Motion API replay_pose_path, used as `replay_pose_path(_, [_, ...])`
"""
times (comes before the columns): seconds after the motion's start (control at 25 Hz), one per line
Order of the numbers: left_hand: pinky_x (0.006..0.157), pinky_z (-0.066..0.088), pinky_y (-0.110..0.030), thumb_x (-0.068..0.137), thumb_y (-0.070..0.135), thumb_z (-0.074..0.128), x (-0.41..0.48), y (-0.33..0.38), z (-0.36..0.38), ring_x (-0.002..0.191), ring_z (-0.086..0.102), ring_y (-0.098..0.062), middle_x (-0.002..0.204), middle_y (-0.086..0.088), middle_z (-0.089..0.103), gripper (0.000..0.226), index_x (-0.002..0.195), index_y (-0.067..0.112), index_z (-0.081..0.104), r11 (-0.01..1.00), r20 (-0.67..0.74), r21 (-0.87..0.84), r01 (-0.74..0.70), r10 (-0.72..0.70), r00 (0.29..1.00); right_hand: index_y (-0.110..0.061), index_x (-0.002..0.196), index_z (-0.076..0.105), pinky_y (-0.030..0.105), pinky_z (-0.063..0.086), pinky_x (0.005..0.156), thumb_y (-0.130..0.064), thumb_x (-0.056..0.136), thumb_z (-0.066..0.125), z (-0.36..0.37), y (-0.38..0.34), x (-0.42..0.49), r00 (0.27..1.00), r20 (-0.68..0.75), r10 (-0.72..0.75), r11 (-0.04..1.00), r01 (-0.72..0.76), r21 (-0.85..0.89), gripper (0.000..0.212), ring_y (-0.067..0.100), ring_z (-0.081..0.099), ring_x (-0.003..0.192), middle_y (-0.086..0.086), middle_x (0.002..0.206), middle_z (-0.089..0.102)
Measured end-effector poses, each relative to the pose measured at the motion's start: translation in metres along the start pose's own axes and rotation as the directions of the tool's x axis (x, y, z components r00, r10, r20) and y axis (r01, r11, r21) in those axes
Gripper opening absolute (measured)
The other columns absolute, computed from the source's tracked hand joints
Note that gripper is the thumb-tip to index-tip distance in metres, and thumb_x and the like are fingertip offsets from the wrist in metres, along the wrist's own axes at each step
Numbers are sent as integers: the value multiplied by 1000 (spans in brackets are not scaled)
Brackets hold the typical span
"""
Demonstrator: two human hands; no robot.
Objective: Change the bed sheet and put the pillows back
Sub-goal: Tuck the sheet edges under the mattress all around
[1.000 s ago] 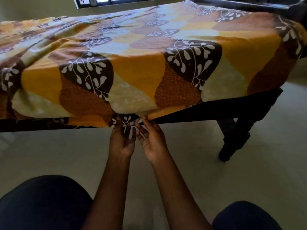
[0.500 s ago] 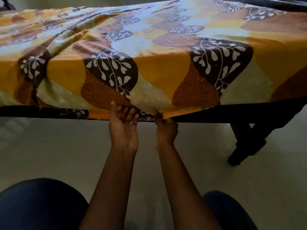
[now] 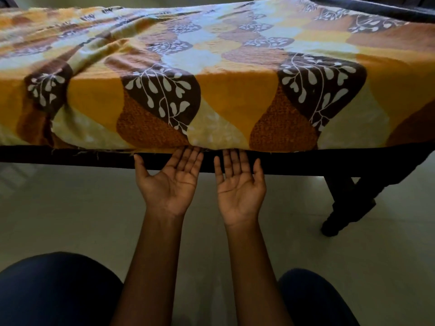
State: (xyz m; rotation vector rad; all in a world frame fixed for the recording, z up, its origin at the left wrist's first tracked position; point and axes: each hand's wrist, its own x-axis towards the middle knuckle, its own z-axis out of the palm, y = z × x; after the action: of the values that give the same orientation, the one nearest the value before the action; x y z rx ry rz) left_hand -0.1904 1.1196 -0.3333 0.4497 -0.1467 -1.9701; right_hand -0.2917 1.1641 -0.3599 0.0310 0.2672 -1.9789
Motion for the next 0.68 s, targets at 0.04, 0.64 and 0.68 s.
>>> replay_pose_path(0.04, [103,35,-46,85,63,36,0,0,-1,128,41,-37,137,-28,42,86,132,-9,37,1000,14,-13,3,-2,1000,-9,127,49,37,41,99,-39,97,33,4,3,0,1000,27,2,1000,-2,1,46,20,51,119,10,124,56])
replay_pose_path(0.64, [90,45,-32,96,22,38,6,-27,-6,100,58,-20,111,-4,61,25,106,12,59,972,-233,233,-12,68,970,-13,114,60,18,53,70,-18,99,40,-22,-22,-30,959,-218,-183,911,82,-405,26,8,65,86,1,97,69])
replay_pose_path(0.68, [89,44,-32,97,21,38,6,-23,-8,99,58,-19,114,-4,59,22,102,13,58,966,-270,256,-16,88,959,-15,111,61,18,52,69,-17,99,40,-18,-17,-30,966,-209,-152,899,48,-435,24,8,65,85,1,97,68])
